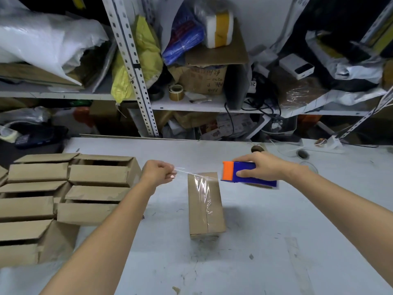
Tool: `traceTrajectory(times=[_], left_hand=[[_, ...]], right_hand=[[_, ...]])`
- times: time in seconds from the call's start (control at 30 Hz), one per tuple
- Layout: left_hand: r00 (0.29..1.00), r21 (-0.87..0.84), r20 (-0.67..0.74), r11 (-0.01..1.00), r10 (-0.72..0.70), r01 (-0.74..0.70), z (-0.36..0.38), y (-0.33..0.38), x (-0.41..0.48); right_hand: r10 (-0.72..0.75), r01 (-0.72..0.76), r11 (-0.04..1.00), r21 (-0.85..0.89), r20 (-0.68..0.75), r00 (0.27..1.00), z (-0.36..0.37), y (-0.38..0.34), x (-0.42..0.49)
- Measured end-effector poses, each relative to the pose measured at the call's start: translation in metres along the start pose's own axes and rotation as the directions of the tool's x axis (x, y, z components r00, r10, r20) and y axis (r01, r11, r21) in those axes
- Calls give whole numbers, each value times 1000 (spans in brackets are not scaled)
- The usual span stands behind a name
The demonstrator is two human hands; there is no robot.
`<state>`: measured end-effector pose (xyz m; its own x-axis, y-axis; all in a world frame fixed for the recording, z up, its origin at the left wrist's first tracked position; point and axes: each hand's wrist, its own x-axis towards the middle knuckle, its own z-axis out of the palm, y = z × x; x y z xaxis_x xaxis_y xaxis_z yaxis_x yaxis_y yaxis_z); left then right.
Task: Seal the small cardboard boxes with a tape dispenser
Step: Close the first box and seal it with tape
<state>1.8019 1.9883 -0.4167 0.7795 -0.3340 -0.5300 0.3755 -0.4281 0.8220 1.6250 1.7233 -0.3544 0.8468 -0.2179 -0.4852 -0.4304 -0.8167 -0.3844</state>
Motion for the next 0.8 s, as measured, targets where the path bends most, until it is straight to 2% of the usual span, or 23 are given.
traceTrajectory(times=[0.23, 0.33, 0.5, 0.7, 0.8], left_hand=[[999, -52, -40, 998, -23, 20, 10, -13, 18], [996, -37, -56, 997, -73, 71, 14, -20, 30], [986, -33, -91, 990, -143, 140, 26, -42, 44], [989, -55, -73, 990, -132, 128, 53, -67, 50], [994, 66, -74, 995, -76, 81, 65, -77, 53]], right_hand=[[127, -124, 988, -90, 30, 991, -4, 25, 27], [169, -156, 978, -137, 93, 981, -3, 26, 42], [172, -147, 973, -177, 135, 976, 7, 25, 59], [185, -164, 972, -166, 115, 976, 34, 24, 66], [157, -141, 978, -152, 99, 983, 42, 21, 68]])
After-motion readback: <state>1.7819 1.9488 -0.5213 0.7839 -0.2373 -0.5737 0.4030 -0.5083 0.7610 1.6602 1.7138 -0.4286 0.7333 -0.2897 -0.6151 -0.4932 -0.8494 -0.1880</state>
